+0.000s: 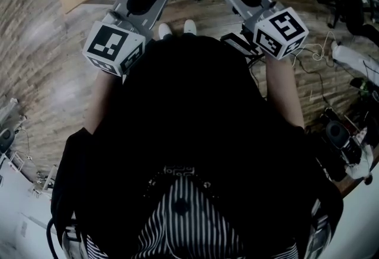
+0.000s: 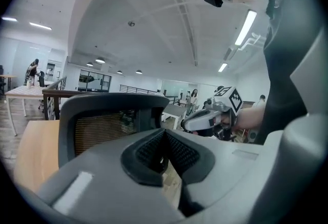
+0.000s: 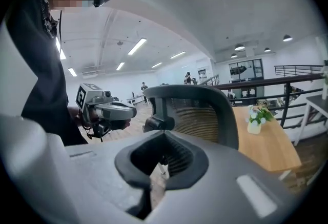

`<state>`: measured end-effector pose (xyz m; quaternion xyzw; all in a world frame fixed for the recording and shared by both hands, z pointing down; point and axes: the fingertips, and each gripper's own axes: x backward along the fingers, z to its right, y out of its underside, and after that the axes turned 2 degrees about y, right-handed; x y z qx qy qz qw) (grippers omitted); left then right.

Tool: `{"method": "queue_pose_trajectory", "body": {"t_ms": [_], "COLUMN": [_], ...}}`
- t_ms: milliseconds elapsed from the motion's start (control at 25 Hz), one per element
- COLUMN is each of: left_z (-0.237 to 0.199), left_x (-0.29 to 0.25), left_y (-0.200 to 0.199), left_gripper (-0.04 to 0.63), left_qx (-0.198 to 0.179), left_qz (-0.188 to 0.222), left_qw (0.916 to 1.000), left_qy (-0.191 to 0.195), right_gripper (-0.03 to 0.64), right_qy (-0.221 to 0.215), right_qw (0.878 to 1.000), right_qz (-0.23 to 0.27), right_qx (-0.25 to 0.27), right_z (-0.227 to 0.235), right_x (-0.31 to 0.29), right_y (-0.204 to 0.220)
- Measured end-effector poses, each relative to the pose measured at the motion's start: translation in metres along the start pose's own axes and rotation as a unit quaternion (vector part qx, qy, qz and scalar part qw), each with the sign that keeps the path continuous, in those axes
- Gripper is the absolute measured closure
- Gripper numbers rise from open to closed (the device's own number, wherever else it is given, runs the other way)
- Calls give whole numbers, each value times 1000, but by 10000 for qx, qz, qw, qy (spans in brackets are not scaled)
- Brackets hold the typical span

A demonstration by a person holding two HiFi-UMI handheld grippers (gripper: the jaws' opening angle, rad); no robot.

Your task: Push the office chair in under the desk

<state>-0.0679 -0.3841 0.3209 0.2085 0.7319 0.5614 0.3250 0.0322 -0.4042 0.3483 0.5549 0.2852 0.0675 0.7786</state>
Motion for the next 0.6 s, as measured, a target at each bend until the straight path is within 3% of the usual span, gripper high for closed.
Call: {"method": "queue_pose_trajectory", "body": {"t_ms": [120,600], "left_z": [15,2], "left_x": [-5,9], "left_y": [2,6], "left_gripper": [591,591], "left_qx": [-79,7], "left_qz": [-48,-1], "left_qw": [9999,10000], "left_qy": [77,86], "right_gripper": [617,617], "right_qy": [-31,-159], "right_qw": [10000,9997], "right_qz": [-27,-122], "right_qx": [64,133], "right_z": [-2,-15], "right_x": [6,-14], "right_y": [3,5]}}
